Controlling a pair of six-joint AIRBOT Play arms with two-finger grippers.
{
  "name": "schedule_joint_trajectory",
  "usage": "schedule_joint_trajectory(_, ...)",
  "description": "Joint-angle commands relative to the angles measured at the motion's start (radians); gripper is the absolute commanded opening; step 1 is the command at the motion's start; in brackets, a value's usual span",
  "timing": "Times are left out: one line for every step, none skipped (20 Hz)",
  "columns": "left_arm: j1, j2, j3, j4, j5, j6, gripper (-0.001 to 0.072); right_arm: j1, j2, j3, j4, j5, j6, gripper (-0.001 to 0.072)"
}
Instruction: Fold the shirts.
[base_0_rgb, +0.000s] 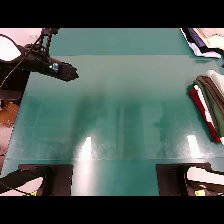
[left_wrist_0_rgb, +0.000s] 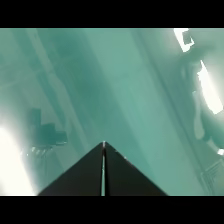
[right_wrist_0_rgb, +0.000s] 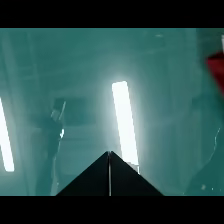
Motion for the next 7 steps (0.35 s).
schedule_joint_trajectory(0.0, 0.0, 0.0, -0.002, 0.012, -0.002, 0.0027, 0.151, 0.0, 0.0, 0.019, -0.035, -0.001, 0.0019)
schedule_joint_trajectory(0.0, 0.0, 0.0, -0.002, 0.012, -0.001, 0.0026, 0.176, 0.0, 0.0, 0.019, -0.045, -0.001, 0.0019)
schedule_joint_trajectory(0.0, 0.0, 0.0, -0.002, 0.012, -0.001, 0.0026, 0.193, 0.0, 0.0, 0.019, -0.055, -0.001, 0.0019)
schedule_joint_trajectory(0.0, 0.0, 0.0, -0.002, 0.012, -0.001, 0.0026, 0.206, 0.0, 0.0, 0.019, -0.063, -0.001, 0.0019)
schedule_joint_trajectory(0.0, 0.0, 0.0, -0.002, 0.012, -0.002, 0.0026, 0.213, 0.0, 0.0, 0.019, -0.066, -0.001, 0.0019)
schedule_joint_trajectory(0.0, 0.0, 0.0, -0.002, 0.012, -0.002, 0.0026, 0.213, 0.0, 0.0, 0.019, -0.067, -0.001, 0.0018)
schedule_joint_trajectory(0.0, 0.0, 0.0, -0.002, 0.012, -0.002, 0.0026, 0.213, 0.0, 0.0, 0.02, -0.067, -0.001, 0.0018)
